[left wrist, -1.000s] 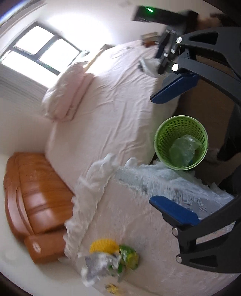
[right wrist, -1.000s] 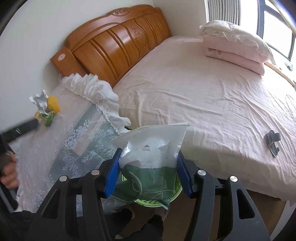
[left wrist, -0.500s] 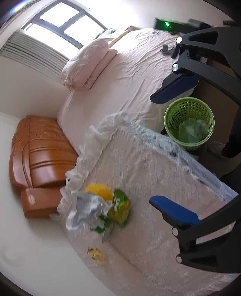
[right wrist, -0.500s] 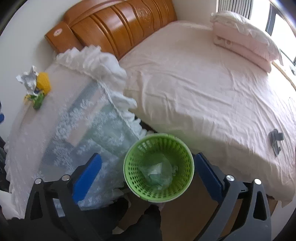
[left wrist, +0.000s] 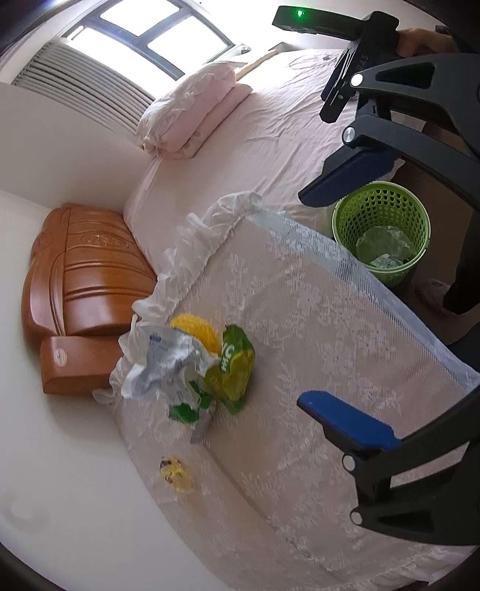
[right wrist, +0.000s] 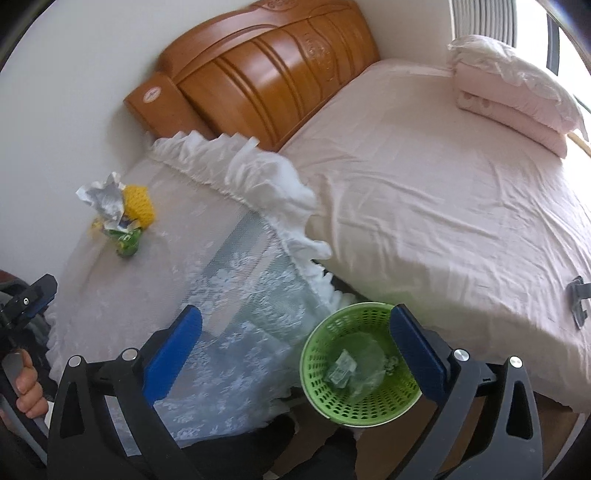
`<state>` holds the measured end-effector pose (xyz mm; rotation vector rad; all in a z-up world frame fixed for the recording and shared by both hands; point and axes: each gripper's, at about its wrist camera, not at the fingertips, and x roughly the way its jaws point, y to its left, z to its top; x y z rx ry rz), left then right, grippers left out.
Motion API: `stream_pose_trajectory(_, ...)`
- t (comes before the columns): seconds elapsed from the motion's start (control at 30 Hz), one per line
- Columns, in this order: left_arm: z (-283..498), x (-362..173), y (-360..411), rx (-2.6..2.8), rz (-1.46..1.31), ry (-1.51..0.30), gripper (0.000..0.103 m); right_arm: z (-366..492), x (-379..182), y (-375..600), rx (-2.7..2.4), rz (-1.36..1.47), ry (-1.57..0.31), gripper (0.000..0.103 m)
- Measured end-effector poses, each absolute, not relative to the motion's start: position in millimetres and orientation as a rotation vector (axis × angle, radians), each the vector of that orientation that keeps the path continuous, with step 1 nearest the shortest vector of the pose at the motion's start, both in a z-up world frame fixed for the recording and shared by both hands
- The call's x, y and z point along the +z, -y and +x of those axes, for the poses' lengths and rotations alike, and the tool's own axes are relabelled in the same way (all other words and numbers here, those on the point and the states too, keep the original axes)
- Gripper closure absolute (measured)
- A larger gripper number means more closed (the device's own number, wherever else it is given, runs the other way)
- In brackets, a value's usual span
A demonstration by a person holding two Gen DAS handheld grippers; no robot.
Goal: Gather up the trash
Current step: 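Move both open grippers back over the remaining trash on the bed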
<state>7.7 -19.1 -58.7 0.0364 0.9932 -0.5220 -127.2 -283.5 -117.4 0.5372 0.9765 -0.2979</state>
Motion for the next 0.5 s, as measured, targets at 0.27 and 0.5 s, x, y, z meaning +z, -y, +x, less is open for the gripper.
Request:
stream_pose_trajectory(0.27,22,-64,-25,-0.430,0.016,-0.999,0.008,-78,-115,248,-0.182,0.518,-0.983,0.002)
stream_pose_trajectory(0.5,34,-72,-78,-0.330,-0.013,-1.014,0.008,4,-98,189,-0.003,0.349,-0.979,0.002)
